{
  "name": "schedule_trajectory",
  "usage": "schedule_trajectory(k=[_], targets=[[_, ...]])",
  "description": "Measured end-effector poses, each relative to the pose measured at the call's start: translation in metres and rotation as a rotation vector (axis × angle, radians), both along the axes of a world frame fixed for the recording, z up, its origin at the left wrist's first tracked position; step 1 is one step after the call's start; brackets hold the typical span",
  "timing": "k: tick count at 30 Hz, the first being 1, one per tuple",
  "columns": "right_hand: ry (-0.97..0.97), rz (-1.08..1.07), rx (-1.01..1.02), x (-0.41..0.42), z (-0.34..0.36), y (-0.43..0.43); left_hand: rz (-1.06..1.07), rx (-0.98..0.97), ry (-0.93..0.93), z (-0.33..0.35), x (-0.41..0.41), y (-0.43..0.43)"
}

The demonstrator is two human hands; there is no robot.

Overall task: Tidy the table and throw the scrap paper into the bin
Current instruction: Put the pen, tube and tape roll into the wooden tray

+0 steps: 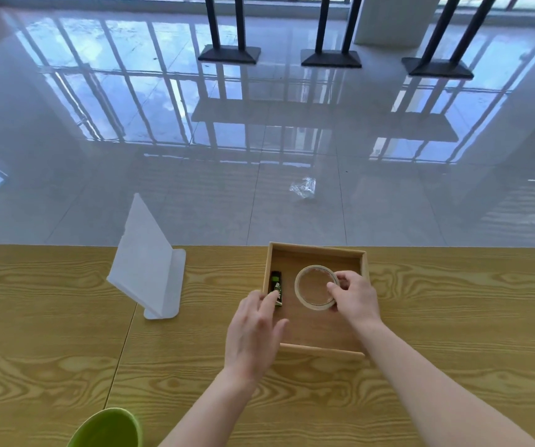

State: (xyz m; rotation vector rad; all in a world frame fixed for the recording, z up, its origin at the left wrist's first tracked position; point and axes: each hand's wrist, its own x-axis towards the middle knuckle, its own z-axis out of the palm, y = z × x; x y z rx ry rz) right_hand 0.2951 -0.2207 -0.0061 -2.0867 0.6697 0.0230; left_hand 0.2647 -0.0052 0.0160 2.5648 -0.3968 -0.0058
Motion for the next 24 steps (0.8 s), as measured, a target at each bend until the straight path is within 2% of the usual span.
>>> schedule_trajectory(k=[4,8,15,21,24], targets=[[0.072,0.102,-0.209,0.007,-0.007,0.002,0.074,-0.108,0.204,-0.014,-0.001,0.009],[0.069,0.151,-0.286,0.008,-0.013,0.013,0.093,-0.155,0.296,-0.023,-0.004,0.011],[0.059,0.272,-0.284,0.001,-0.01,0.016,0.076,-0.147,0.356,-0.032,-0.013,0.01],[0.073,0.289,-0.139,-0.019,-0.005,-0.005,0.078,-0.128,0.357,-0.035,-0.018,0.011],[0.063,0.309,-0.147,-0.021,-0.002,-0.006,0.09,-0.109,0.359,-0.036,-0.018,0.01]])
